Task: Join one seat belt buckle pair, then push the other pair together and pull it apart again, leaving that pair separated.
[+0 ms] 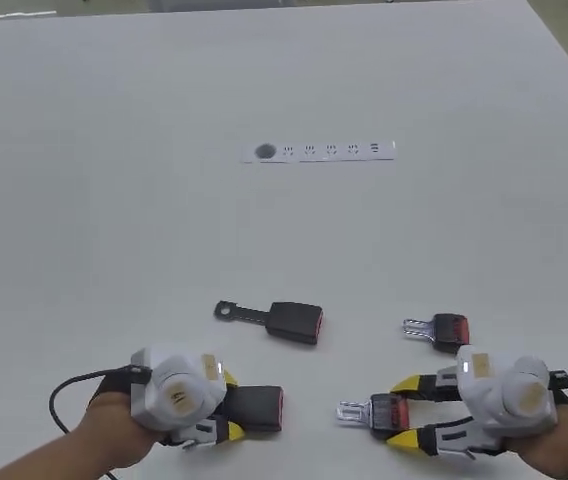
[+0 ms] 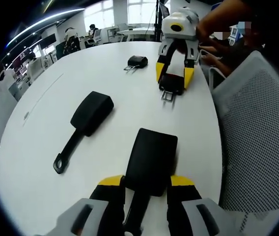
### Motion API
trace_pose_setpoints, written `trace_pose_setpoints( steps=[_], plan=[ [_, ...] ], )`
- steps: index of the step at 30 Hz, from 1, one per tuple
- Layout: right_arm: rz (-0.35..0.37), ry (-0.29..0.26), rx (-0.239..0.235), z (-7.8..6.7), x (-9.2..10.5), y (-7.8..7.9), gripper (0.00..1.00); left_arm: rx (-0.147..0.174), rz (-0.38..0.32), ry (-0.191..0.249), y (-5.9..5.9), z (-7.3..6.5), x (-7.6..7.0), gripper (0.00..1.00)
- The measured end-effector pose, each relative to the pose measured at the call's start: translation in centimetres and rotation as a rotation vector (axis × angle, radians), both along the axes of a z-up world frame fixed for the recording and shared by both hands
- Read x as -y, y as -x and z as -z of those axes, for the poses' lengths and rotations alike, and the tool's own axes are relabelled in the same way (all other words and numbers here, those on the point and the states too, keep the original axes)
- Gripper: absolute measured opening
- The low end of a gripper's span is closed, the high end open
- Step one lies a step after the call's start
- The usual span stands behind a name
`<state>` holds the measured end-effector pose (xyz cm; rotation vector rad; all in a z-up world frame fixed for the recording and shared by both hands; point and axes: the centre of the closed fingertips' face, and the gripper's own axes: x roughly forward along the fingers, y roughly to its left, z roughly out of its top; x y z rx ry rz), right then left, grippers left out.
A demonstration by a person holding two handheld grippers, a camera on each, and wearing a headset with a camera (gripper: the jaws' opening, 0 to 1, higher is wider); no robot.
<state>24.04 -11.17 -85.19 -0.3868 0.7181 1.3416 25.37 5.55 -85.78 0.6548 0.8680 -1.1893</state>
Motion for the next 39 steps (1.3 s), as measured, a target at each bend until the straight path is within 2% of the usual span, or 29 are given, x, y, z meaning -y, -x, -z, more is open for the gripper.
trace_pose_setpoints(
  steps=[18, 21, 27, 28, 32, 39],
  plan=[
    [-0.051, -0.076, 0.002, -0.2, -6.2, -0.5, 0.34, -0.001, 0.023, -0.006, 0.1, -0.1, 0.1, 0.34],
    [-0.066, -0.072, 0.014, -0.2, -6.6, -0.5, 0.34, -0.003, 0.028, -0.006, 0.2, -0.1, 0.1, 0.33],
    [-0.063, -0.083, 0.008, -0.2, -8.0, -0.7, 0.34, 0.004, 0.053, -0.020, 0.2, 0.0, 0.1, 0.33],
    [-0.073, -0.078, 0.018, -0.1, -7.9, -0.7, 0.34, 0.006, 0.056, -0.021, 0.2, 0.0, 0.1, 0.33],
    [-0.059, -0.091, 0.004, -0.1, -7.8, -0.6, 0.34, 0.008, 0.040, -0.014, 0.3, 0.1, 0.1, 0.33],
    [-0.042, -0.092, 0.000, -0.1, -8.3, -0.5, 0.34, 0.018, 0.072, -0.009, 0.4, 0.1, 0.1, 0.32]
  ],
)
